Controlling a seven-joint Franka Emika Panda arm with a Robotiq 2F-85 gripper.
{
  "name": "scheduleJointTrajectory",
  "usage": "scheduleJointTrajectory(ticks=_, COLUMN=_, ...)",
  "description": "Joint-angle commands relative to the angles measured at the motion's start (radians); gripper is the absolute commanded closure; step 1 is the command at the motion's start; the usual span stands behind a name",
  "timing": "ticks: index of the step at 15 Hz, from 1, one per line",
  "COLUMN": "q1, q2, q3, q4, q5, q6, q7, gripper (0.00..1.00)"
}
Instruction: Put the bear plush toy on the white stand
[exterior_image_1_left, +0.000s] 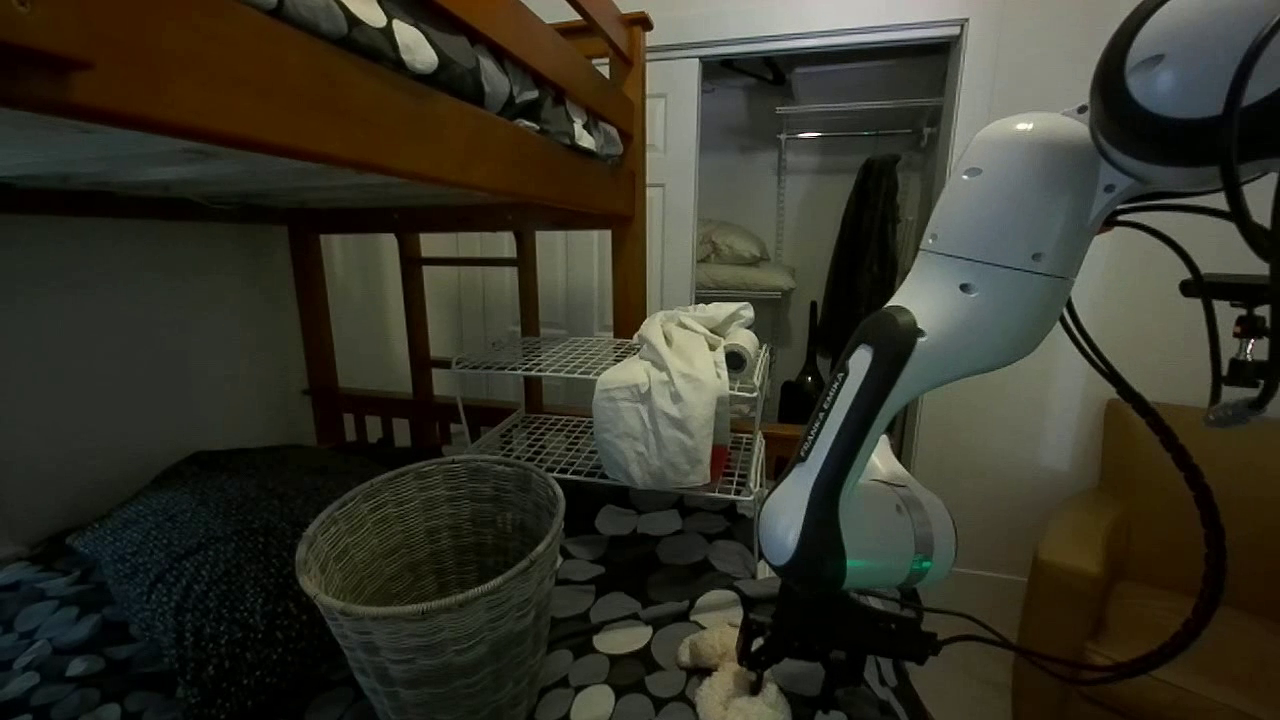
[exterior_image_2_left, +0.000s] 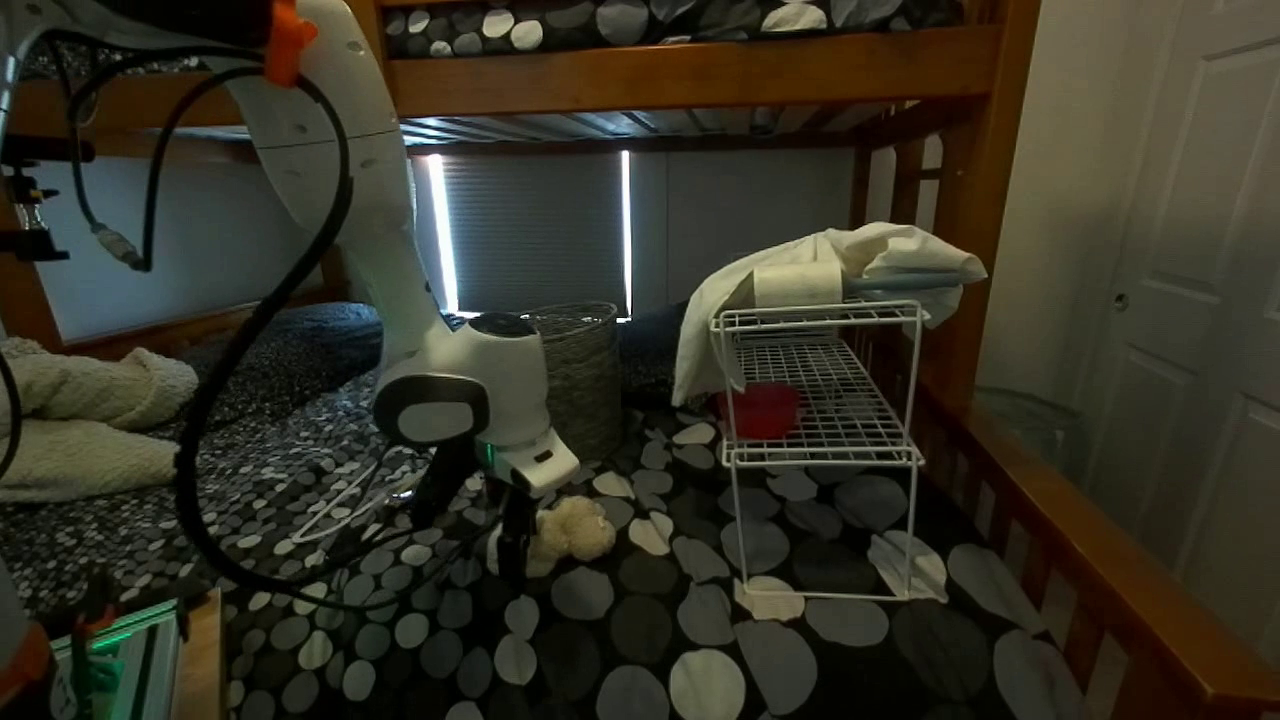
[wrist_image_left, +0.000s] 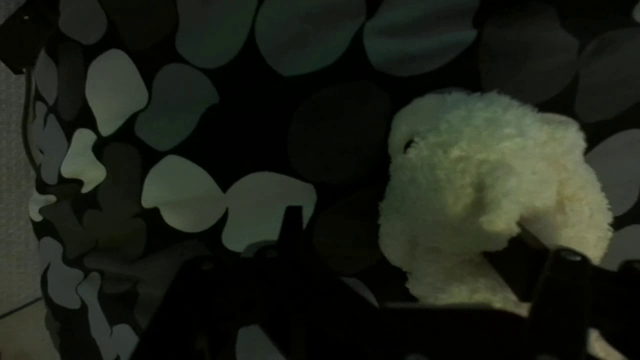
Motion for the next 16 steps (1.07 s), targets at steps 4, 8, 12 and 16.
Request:
scheduleJointTrajectory(ticks=4, q1=0.064, q2=0.033, q3=-0.04, q4=0.043, q5=-0.118, q6=0.041, q7=0.064, gripper=0.65)
scheduleJointTrajectory(ticks=8, q1=0.044, q2=0.03, q3=0.023, q4=0.07, q5=-0.095, q6=0.04, q7=0.045, gripper=0.96)
scheduleJointTrajectory(ticks=12, q1=0.058, q2=-0.011, q3=0.026, q4=0.058, q5=-0.107, q6=0.029, q7=0.052, gripper=0.98)
scheduleJointTrajectory(ticks=16, q1=0.142, q2=-0.25, q3=-0.07, q4=-0.076, q5=-0.214, q6=0.068, q7=0.065, gripper=0.98)
